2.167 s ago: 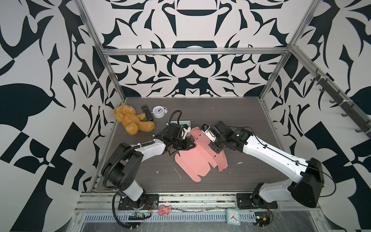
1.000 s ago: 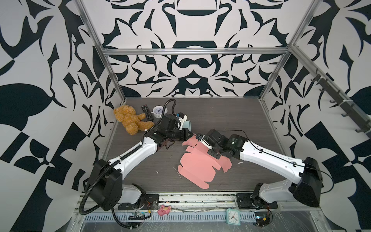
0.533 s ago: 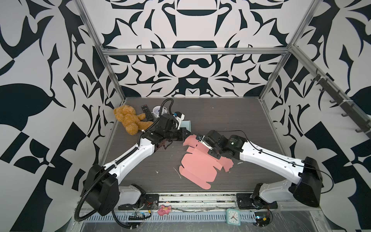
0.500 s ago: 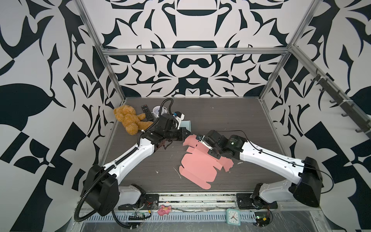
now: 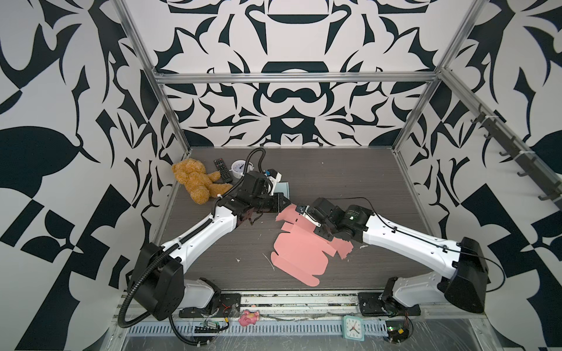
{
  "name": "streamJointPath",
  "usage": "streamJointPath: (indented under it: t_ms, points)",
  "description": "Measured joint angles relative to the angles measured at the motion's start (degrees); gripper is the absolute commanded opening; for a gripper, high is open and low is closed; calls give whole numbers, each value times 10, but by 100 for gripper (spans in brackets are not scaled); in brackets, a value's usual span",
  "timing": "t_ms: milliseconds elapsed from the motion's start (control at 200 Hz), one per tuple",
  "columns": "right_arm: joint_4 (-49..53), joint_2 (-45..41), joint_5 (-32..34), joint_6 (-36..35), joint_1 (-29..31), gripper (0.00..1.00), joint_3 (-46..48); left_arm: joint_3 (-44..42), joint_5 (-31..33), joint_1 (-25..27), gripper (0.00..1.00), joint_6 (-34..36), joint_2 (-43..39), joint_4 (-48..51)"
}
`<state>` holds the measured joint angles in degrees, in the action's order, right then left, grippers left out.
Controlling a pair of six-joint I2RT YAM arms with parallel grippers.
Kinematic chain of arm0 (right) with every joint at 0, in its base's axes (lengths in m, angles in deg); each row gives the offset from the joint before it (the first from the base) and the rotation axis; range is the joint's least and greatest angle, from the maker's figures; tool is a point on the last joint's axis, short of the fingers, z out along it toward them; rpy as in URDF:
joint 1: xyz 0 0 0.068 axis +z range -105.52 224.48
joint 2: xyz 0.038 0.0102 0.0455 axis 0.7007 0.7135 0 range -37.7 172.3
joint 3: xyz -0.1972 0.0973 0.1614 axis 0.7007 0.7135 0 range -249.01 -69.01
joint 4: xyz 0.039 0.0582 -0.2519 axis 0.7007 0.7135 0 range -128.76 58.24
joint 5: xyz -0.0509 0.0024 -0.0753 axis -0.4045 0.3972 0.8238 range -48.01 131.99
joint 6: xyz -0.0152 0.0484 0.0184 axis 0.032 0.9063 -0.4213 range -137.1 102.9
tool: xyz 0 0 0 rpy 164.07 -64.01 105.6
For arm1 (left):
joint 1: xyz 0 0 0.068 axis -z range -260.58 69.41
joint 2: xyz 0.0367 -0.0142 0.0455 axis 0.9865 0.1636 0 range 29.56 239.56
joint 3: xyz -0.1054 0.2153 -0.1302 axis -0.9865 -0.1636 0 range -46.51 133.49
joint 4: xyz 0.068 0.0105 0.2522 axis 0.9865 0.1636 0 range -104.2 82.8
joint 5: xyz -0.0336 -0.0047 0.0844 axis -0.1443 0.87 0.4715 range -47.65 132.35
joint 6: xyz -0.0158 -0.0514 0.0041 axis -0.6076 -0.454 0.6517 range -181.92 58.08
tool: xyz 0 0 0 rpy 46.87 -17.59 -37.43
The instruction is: Fold the paper box
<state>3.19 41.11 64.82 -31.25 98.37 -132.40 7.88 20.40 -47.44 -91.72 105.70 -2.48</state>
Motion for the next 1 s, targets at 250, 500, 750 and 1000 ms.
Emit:
streamJointPath:
  t_ms: [250,500,750,1000]
  points:
    - [-3,-3,2,0,2,0,3,-26,1,0,7,-3,-8,-2]
    - [-6,-14,2,0,14,0,12,-19,5,-8,5,-2,40,-16]
    - [-11,-17,9,0,21,0,20,3,-3,-13,5,-2,63,-30]
    - [-12,-16,26,-2,22,0,21,-25,-9,-13,7,2,-5,-22]
